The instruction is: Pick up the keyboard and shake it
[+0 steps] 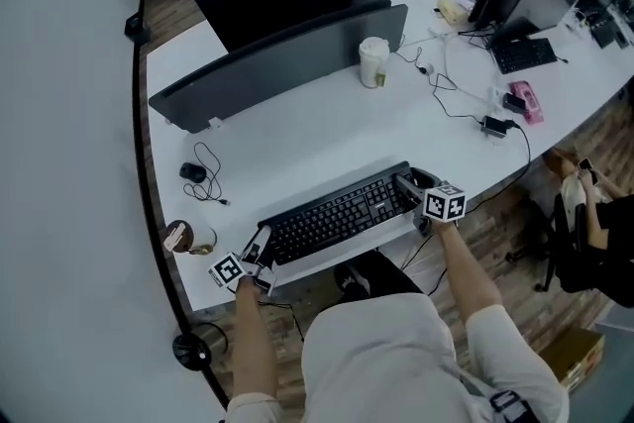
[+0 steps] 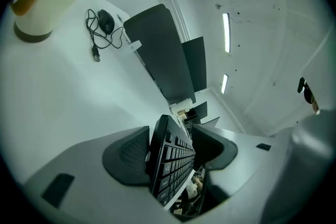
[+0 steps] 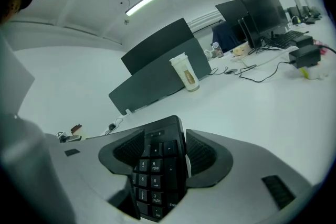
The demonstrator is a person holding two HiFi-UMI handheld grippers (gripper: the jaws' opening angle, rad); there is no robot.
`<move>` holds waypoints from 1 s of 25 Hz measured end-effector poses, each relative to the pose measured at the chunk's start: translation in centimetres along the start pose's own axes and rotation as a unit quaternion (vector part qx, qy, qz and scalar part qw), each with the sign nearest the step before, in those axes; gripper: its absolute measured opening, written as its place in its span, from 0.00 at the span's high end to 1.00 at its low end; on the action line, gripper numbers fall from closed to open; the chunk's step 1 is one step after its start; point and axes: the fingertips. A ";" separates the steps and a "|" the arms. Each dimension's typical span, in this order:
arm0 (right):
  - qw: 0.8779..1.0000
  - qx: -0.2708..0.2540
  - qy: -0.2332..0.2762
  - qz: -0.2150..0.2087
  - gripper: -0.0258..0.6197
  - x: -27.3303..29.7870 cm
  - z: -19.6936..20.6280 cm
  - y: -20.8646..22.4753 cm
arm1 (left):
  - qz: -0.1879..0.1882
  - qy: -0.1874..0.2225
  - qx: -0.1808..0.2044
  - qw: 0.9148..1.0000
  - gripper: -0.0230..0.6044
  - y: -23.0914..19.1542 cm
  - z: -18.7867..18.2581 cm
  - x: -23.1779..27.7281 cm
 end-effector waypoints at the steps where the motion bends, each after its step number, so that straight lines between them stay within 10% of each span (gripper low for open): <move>1: 1.000 0.007 0.001 0.006 0.56 0.0 0.5 0.3 | 0.009 -0.002 -0.002 1.000 0.55 0.5 0.0 0.0; 8: 1.000 0.020 -0.007 0.006 0.58 -0.5 3.1 -0.1 | 0.047 -0.029 -0.030 0.998 0.55 2.0 1.7 -1.0; 17: 0.999 0.043 -0.006 -0.028 0.59 -0.7 3.1 0.1 | 0.095 -0.181 -0.010 0.979 0.59 4.1 4.4 2.0; 25: 0.999 0.039 0.000 -0.038 0.59 -0.8 0.9 0.6 | 0.076 -0.299 0.115 0.944 0.77 3.2 4.4 2.9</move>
Point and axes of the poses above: the fingertips, and each gripper's own axes: x forward along the fingers, y to its right, z out of its underside, and after that the axes turned 10 degrees about z, right-handed
